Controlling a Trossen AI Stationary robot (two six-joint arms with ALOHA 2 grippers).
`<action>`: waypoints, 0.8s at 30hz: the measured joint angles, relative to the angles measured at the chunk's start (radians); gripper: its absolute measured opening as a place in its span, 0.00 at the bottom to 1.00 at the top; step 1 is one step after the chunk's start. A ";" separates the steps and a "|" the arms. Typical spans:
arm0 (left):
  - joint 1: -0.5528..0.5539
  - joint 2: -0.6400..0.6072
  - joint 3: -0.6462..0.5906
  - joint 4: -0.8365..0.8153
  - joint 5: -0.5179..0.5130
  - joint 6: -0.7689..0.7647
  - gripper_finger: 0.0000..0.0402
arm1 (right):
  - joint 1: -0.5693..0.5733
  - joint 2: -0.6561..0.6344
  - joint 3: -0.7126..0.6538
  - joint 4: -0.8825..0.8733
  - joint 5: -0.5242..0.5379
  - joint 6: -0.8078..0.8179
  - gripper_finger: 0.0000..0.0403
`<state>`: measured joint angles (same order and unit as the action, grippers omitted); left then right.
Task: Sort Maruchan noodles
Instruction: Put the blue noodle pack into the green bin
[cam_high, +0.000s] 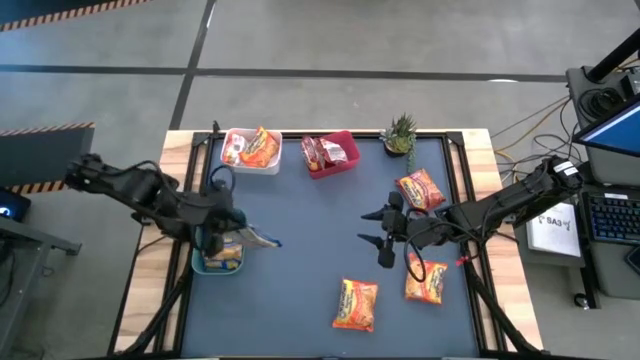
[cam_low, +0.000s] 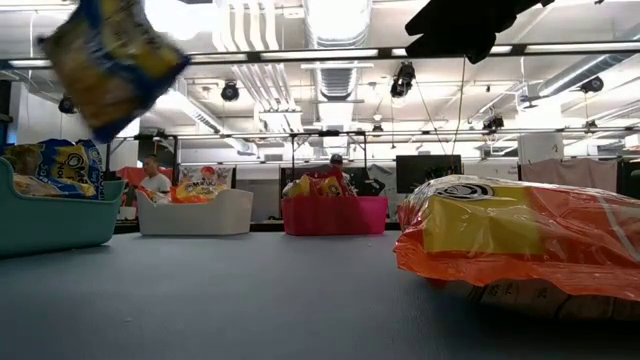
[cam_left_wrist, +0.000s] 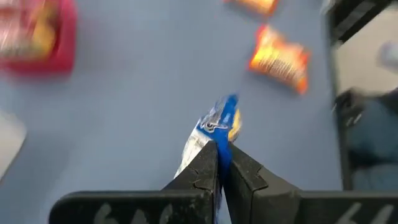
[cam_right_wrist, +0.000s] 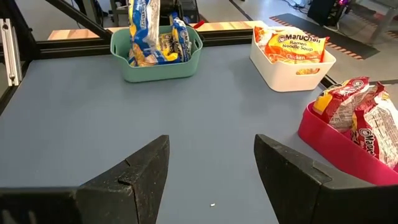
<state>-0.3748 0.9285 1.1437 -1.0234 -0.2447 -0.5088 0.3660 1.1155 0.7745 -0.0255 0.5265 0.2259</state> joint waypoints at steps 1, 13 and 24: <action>-0.005 0.008 0.026 -0.077 0.001 -0.044 0.00 | 0.000 0.000 0.000 0.000 0.000 0.000 0.56; -0.037 0.095 0.055 -0.359 0.166 -0.271 0.00 | 0.000 0.000 0.000 0.000 0.000 0.000 0.56; -0.041 0.083 0.081 -0.380 0.189 -0.346 0.00 | 0.000 0.000 0.000 -0.003 -0.001 -0.001 0.56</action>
<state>-0.4156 1.0116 1.2250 -1.4034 -0.0559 -0.8547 0.3660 1.1156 0.7740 -0.0284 0.5259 0.2249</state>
